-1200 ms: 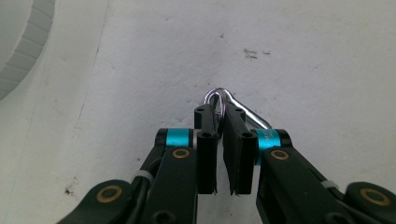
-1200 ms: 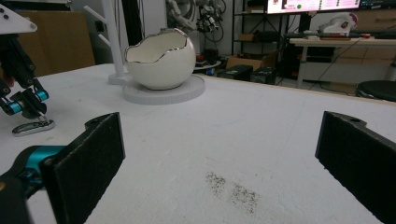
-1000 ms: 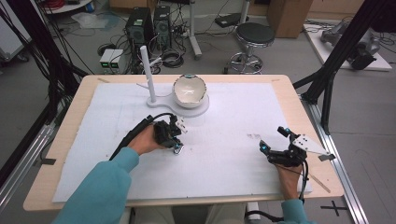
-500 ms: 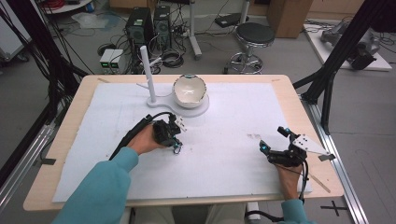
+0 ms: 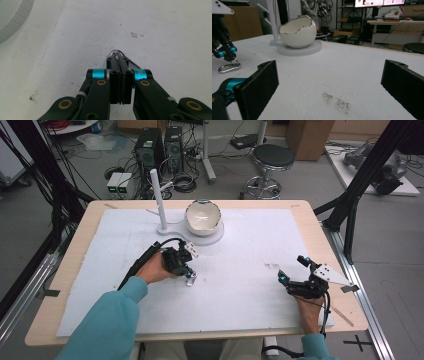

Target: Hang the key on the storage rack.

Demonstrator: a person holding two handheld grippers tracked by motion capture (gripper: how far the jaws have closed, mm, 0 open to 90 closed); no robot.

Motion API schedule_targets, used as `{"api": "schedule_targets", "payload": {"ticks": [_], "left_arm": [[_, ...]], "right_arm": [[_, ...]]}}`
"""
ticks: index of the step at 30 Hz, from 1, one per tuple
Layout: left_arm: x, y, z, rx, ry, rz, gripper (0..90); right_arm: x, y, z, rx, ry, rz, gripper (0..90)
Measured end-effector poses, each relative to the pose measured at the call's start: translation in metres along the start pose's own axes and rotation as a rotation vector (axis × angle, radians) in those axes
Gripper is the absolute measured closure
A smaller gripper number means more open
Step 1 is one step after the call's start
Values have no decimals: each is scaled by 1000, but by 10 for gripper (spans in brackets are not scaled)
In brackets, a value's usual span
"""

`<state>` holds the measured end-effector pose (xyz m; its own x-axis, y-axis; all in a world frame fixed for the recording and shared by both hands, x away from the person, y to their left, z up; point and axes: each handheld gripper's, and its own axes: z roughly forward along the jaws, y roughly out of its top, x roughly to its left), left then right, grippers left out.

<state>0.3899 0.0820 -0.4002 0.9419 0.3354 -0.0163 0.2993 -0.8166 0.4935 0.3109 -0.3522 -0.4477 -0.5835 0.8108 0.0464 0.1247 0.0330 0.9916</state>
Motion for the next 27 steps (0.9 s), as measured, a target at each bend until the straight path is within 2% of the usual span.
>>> {"api": "schedule_targets", "payload": {"ticks": [8,11,12,16,17,18,19,21,23,27], "left_arm": [[10,-5,-23,-134,0,-57,884],[16,-9,-33,-186,-1,-79,884],[18,-12,-37,-209,-17,-93,884],[27,-20,-53,-263,-3,-127,884],[30,-22,-56,-276,-12,-134,884],[31,-25,-61,-311,-4,-156,884],[33,-26,-65,-314,4,-153,884],[37,-31,-72,-342,14,-175,884],[42,-33,-84,-360,43,-175,884],[54,-35,-112,-441,69,-197,884]], "right_arm": [[0,0,0,-1,-1,3,6],[0,0,0,2,-2,8,6],[0,0,0,0,0,8,6],[0,0,0,0,-1,1,6],[0,0,0,1,-2,5,6],[0,0,0,1,-1,8,6],[0,0,0,-4,2,6,6],[0,0,0,-3,1,7,6],[0,0,0,-3,2,8,6],[0,0,0,-3,1,7,6]]}}
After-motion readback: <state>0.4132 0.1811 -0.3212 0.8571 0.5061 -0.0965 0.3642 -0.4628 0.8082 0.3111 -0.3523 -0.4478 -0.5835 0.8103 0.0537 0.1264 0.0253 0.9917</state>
